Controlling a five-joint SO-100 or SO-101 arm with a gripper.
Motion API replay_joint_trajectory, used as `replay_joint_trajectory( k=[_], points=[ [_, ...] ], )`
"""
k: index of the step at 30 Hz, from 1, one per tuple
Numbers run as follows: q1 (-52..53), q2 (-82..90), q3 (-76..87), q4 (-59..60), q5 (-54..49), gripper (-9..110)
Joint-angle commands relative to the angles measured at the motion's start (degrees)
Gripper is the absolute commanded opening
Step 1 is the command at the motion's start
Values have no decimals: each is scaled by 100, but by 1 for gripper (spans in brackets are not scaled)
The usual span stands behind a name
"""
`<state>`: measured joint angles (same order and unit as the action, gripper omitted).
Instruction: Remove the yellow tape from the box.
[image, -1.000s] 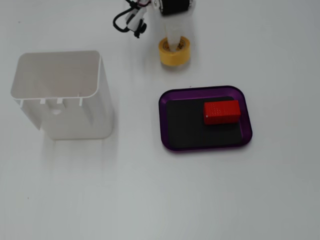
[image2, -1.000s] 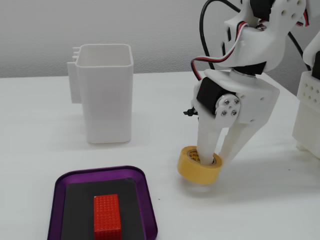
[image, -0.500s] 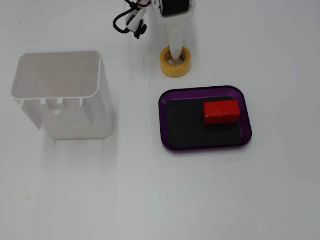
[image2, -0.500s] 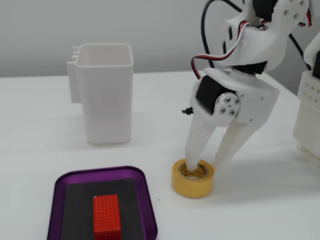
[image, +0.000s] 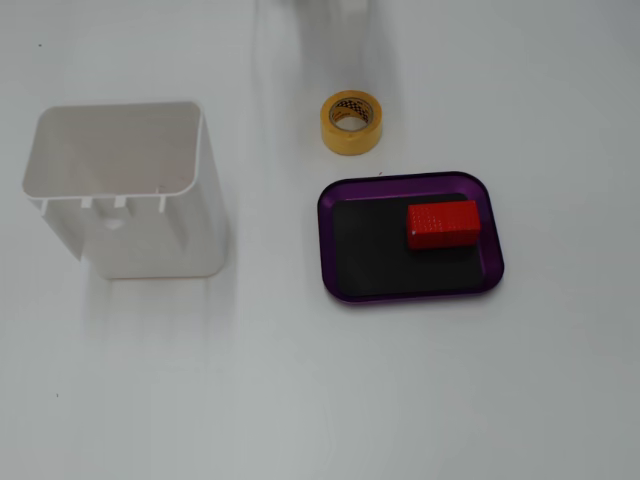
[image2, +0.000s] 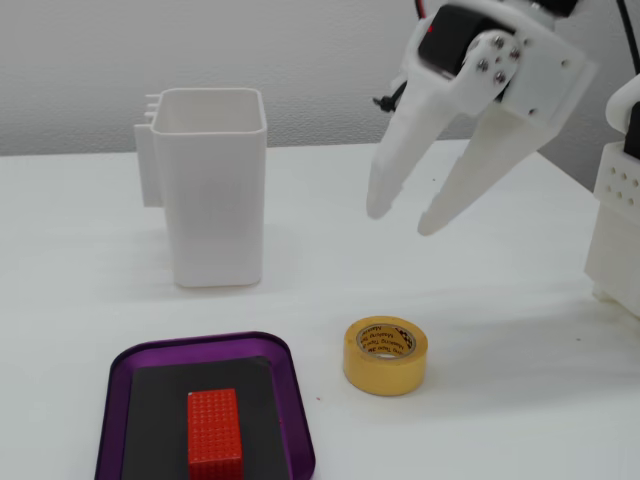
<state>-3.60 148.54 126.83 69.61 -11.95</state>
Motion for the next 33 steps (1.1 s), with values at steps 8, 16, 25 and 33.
replay_joint_trajectory(
  k=[8,16,25,33],
  points=[
    [35,3393,2329,141,44,11],
    [35,5054,4465,141,185,11],
    [35,4860,4764,132,1125,11],
    [35,4860,4764,149,1125,8]
  ],
)
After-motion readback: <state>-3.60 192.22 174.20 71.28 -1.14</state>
